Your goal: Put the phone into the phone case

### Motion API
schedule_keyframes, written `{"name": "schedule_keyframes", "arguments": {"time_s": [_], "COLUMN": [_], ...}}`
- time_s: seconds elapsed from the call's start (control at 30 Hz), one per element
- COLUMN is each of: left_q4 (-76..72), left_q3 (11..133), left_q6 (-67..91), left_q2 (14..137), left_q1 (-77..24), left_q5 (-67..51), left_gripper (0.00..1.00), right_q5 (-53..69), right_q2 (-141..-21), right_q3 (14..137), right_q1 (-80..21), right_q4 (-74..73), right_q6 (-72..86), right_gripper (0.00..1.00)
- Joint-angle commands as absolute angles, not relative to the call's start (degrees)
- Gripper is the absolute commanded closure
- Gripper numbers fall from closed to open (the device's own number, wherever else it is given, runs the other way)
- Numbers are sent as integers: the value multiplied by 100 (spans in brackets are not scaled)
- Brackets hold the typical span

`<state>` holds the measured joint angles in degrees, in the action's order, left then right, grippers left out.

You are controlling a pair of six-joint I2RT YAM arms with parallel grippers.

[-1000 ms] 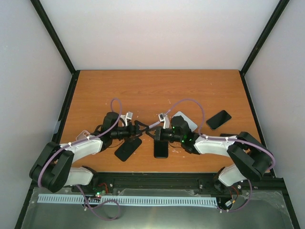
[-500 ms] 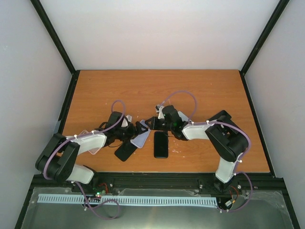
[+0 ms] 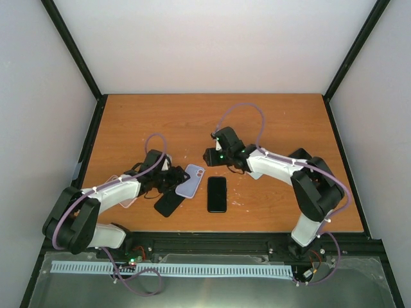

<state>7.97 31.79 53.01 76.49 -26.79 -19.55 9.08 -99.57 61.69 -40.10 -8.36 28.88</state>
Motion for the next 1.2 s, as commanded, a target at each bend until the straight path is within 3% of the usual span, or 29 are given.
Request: {"name": "schedule_keyframes", "arguments": {"time_s": [0.0,0.13,0.23,0.5,0.87,1.0,1.17], "left_q4": [967,662,394,-441,-404,15,363], "left_q3": [3318,3216,3142,2970,3344,3470,3579], "left_q6": [4998,4992,5027,5317,5255,5184,5086], "left_q2": [7573,7720,7850,8199,8519,8225,7959], "left_q1": [-2681,-2689,-2696,-2875,-2901,-2900,-2900], "left_q5": [-2244,-2481,-2792,-3407,-3162,-2774,-2465], "left_gripper": [28,28,28,28,28,17,9], "right_q5": [-554,-730,-693,-521,-369,-212,-84], "right_q2": [-9650,-9678,-9875,-10292,-10567,-10712,-10845], "right_q3": [6526,6773,6959,7044,7091,7084,7092], "right_q1": [-3780,-3474,-3226,-2716,-2383,-2273,-2239], "right_q4": [-2983,-3561,-3887,-4154,-4087,-4027,-3973], "right_q6": [1557,1092,926,362,-136,-265,-357], "right_gripper": [39,13,0,0,0,0,2]}}
